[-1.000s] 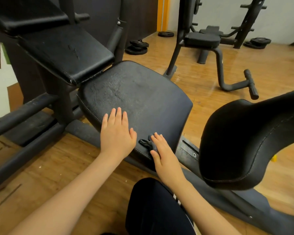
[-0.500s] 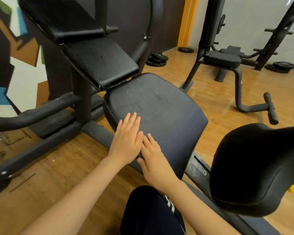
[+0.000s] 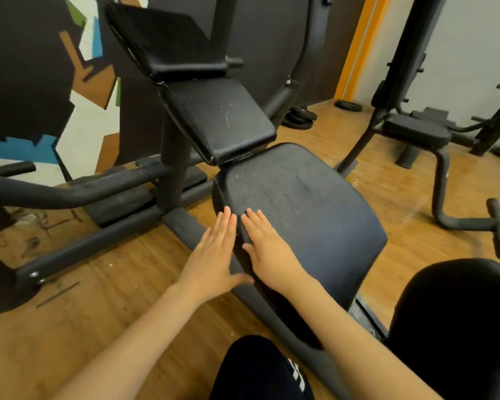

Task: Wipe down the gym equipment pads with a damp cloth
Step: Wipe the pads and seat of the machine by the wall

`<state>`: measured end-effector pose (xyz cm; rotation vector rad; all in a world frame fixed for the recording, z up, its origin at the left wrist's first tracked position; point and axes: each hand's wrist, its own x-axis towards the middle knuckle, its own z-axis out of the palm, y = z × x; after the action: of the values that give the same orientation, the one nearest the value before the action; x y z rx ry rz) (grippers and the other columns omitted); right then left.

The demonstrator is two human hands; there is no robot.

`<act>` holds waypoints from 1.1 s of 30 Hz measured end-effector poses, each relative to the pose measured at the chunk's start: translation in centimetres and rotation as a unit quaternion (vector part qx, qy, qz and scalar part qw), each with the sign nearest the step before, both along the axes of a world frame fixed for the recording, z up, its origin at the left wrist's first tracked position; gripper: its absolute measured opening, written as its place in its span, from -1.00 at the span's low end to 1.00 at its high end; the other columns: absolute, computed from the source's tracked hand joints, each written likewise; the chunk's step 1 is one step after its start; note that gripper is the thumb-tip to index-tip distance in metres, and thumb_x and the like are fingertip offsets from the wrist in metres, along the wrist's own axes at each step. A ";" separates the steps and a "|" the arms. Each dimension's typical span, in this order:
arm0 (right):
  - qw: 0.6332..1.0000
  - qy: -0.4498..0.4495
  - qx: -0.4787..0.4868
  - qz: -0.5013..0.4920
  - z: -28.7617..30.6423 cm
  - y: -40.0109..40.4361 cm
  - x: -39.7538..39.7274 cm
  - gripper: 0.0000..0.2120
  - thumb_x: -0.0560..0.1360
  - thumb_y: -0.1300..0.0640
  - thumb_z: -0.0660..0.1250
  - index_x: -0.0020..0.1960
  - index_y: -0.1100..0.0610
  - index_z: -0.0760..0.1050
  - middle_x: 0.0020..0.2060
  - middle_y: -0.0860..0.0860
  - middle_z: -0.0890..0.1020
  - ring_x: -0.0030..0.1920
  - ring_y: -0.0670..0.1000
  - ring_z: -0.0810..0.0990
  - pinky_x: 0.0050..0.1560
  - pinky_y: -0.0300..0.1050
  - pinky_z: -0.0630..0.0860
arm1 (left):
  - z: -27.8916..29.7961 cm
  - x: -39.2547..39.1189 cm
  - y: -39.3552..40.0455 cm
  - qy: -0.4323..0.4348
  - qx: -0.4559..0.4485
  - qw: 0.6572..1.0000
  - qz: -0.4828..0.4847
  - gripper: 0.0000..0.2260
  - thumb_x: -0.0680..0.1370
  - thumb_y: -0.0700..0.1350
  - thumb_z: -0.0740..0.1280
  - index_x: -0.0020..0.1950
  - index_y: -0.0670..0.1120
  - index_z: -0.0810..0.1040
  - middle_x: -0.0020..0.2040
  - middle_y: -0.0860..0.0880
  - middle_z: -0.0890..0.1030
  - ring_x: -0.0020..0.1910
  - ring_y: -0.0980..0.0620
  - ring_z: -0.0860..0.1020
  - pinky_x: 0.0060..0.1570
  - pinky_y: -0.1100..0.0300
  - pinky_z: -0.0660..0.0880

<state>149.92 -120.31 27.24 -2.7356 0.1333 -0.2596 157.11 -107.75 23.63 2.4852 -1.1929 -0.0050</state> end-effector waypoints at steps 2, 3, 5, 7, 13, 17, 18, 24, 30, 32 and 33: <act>0.999 -0.002 0.042 0.012 1.1 -0.2 2.6 -0.47 0.61 0.16 0.11 0.52 0.15 -0.01 0.52 0.01 -0.01 0.50 -0.04 -0.14 0.49 -0.14 -0.09 | -0.1 -0.2 -0.1 0.015 -0.024 0.999 0.015 0.08 0.39 0.29 0.38 0.38 -0.06 -0.47 0.41 0.01 -0.47 0.43 0.10 -0.41 0.43 0.21 -0.28; 0.999 -0.005 0.050 0.016 1.2 -0.4 2.9 -0.47 0.61 0.17 0.11 0.52 0.14 0.00 0.52 0.00 -0.01 0.50 -0.06 -0.14 0.48 -0.16 -0.10 | -0.1 -0.1 -0.2 0.030 -0.042 0.998 0.030 0.09 0.39 0.28 0.39 0.37 -0.05 -0.47 0.41 0.01 -0.47 0.42 0.10 -0.41 0.43 0.21 -0.26; 0.998 -0.003 0.053 0.019 0.6 -0.7 1.6 -0.47 0.61 0.16 0.11 0.52 0.11 -0.01 0.52 -0.04 -0.02 0.49 -0.09 -0.15 0.43 -0.25 -0.14 | 0.2 0.4 -0.1 0.062 -0.069 0.994 0.055 0.11 0.38 0.26 0.42 0.36 -0.05 -0.49 0.39 0.01 -0.48 0.40 0.11 -0.41 0.46 0.18 -0.23; 0.999 -0.001 0.044 0.014 -0.3 -0.8 -1.5 -0.45 0.61 0.13 0.12 0.52 0.04 -0.03 0.49 -0.13 -0.05 0.48 -0.14 -0.18 0.42 -0.28 -0.16 | 0.5 1.0 -0.1 0.068 -0.061 0.994 0.054 0.14 0.37 0.28 0.41 0.41 -0.07 -0.48 0.37 0.02 -0.50 0.39 0.10 -0.43 0.43 0.16 -0.23; 1.000 -0.008 -0.003 0.028 -0.7 -0.8 -2.0 -0.44 0.60 0.13 0.13 0.52 0.07 -0.06 0.47 -0.14 -0.10 0.47 -0.14 -0.21 0.41 -0.31 -0.19 | 0.6 1.5 -0.7 0.077 -0.066 0.995 0.025 0.19 0.34 0.27 0.45 0.47 -0.12 -0.44 0.35 0.00 -0.52 0.38 0.12 -0.41 0.41 0.21 -0.26; 0.999 -0.032 0.023 0.009 1.3 -1.4 6.3 -0.49 0.61 0.21 0.11 0.50 0.20 0.02 0.51 0.07 0.02 0.51 0.00 -0.10 0.47 -0.18 -0.08 | 0.8 1.6 -0.7 0.075 -0.064 0.995 0.026 0.19 0.34 0.26 0.45 0.49 -0.17 -0.40 0.34 -0.04 -0.51 0.39 0.12 -0.40 0.42 0.20 -0.27; 0.999 -0.037 0.031 0.000 2.0 -1.6 8.2 -0.50 0.61 0.21 0.10 0.50 0.21 0.04 0.51 0.08 0.03 0.51 0.02 -0.09 0.47 -0.15 -0.07 | 0.9 1.5 -0.7 0.076 -0.060 0.995 0.026 0.19 0.34 0.27 0.44 0.49 -0.17 -0.40 0.34 -0.03 -0.52 0.38 0.14 -0.40 0.41 0.21 -0.28; 0.996 -0.056 0.066 -0.015 1.8 -2.3 8.9 -0.53 0.62 0.18 0.10 0.50 0.15 0.10 0.51 0.03 0.10 0.51 -0.04 -0.05 0.43 -0.22 -0.07 | 1.0 1.4 -0.4 0.068 -0.031 0.996 0.037 0.20 0.33 0.32 0.42 0.49 -0.16 -0.41 0.42 -0.03 -0.48 0.47 0.05 -0.37 0.44 0.13 -0.25; 0.997 -0.062 0.044 -0.030 -1.8 -2.8 -0.5 -0.52 0.61 0.18 0.12 0.50 0.09 0.09 0.50 -0.06 0.07 0.45 -0.19 -0.13 0.37 -0.36 -0.13 | 1.7 1.4 -1.0 0.075 -0.034 0.995 0.051 0.18 0.35 0.30 0.42 0.50 -0.17 -0.39 0.49 -0.13 -0.42 0.50 -0.02 -0.34 0.49 0.08 -0.18; 0.998 -0.048 0.026 -0.030 -1.0 -2.8 1.0 -0.51 0.61 0.19 0.11 0.50 0.13 0.07 0.51 -0.02 0.05 0.49 -0.11 -0.12 0.37 -0.34 -0.14 | 1.7 1.3 -1.1 0.072 -0.027 0.996 0.052 0.18 0.35 0.30 0.43 0.50 -0.18 -0.39 0.50 -0.14 -0.41 0.50 -0.03 -0.33 0.49 0.07 -0.17; 0.998 -0.045 0.023 -0.030 -0.4 -2.7 2.5 -0.51 0.61 0.20 0.11 0.50 0.15 0.07 0.51 0.00 0.05 0.50 -0.06 -0.10 0.38 -0.31 -0.12 | 1.8 1.2 -1.1 0.070 -0.024 0.996 0.052 0.18 0.35 0.29 0.43 0.50 -0.19 -0.39 0.50 -0.15 -0.41 0.51 -0.04 -0.33 0.50 0.07 -0.16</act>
<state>152.45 -123.06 26.82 -2.6713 0.1948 -0.3898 158.31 -108.88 25.39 2.4579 -0.9939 -0.1198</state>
